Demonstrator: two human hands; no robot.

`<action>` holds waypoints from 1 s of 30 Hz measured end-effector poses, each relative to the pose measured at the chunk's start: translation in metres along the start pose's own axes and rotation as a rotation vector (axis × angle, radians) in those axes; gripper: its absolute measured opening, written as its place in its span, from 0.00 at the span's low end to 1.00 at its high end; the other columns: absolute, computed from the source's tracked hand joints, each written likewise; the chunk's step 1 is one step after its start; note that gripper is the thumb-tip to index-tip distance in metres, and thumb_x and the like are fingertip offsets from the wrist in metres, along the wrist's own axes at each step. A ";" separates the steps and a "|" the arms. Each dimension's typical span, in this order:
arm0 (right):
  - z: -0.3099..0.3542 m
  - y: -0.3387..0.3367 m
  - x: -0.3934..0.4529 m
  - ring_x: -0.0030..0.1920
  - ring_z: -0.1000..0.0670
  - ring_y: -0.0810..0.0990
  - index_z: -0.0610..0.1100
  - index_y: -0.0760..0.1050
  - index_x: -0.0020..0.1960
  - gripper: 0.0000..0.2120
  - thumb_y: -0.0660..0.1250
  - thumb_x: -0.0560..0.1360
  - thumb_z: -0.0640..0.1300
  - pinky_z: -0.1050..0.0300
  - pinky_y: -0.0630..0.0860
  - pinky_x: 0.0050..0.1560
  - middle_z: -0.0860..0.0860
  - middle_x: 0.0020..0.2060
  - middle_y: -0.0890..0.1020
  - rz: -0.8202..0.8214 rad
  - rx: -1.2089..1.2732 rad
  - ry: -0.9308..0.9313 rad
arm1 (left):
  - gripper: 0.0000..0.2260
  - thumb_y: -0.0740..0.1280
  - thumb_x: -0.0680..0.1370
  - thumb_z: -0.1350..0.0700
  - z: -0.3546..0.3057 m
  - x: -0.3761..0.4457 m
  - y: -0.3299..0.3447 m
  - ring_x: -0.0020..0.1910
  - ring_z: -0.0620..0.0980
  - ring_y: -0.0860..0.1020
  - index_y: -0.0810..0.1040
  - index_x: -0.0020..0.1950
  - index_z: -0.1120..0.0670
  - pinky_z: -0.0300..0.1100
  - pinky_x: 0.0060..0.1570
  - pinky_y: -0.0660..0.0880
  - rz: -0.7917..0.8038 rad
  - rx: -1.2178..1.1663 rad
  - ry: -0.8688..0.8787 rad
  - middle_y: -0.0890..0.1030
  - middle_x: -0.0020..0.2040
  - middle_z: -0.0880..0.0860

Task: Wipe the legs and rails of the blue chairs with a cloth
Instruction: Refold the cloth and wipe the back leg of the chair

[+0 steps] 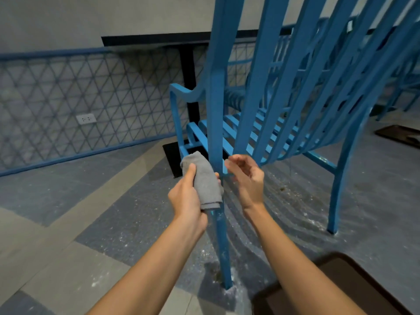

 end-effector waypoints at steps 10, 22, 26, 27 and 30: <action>-0.030 0.012 -0.007 0.62 0.50 0.77 0.40 0.74 0.66 0.32 0.44 0.81 0.60 0.53 0.68 0.68 0.45 0.63 0.79 0.257 0.040 0.331 | 0.11 0.69 0.76 0.61 -0.041 -0.009 -0.003 0.50 0.45 0.82 0.81 0.58 0.59 0.36 0.49 0.80 -0.122 0.340 0.611 0.85 0.50 0.51; -0.033 0.018 -0.013 0.70 0.46 0.70 0.39 0.68 0.71 0.39 0.38 0.79 0.65 0.46 0.59 0.74 0.43 0.69 0.72 0.385 0.100 0.460 | 0.20 0.69 0.77 0.62 -0.044 -0.028 0.051 0.67 0.49 0.74 0.73 0.69 0.60 0.47 0.68 0.71 0.074 0.700 1.144 0.77 0.66 0.56; -0.038 0.018 -0.012 0.70 0.46 0.70 0.39 0.68 0.71 0.39 0.38 0.79 0.65 0.46 0.61 0.74 0.42 0.69 0.73 0.387 0.103 0.456 | 0.19 0.69 0.77 0.57 -0.032 -0.029 0.053 0.68 0.50 0.72 0.73 0.68 0.56 0.51 0.67 0.71 0.095 0.690 1.183 0.74 0.68 0.56; -0.038 0.017 -0.012 0.69 0.46 0.71 0.40 0.68 0.71 0.39 0.37 0.79 0.65 0.48 0.62 0.73 0.42 0.69 0.73 0.386 0.103 0.453 | 0.18 0.69 0.77 0.58 -0.030 -0.029 0.054 0.68 0.51 0.72 0.73 0.66 0.55 0.51 0.66 0.72 0.098 0.681 1.186 0.74 0.68 0.56; -0.041 0.016 -0.013 0.70 0.47 0.69 0.41 0.67 0.72 0.38 0.37 0.79 0.66 0.51 0.62 0.72 0.44 0.70 0.72 0.381 0.099 0.443 | 0.17 0.71 0.75 0.60 -0.026 -0.026 0.057 0.66 0.50 0.73 0.75 0.63 0.55 0.49 0.65 0.73 0.083 0.703 1.223 0.75 0.68 0.56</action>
Point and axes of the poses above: each hand's wrist, its own x-axis towards the middle knuckle, its own y-axis out of the palm, z = x × y, the point moved 8 cm from there along x, towards the middle knuckle
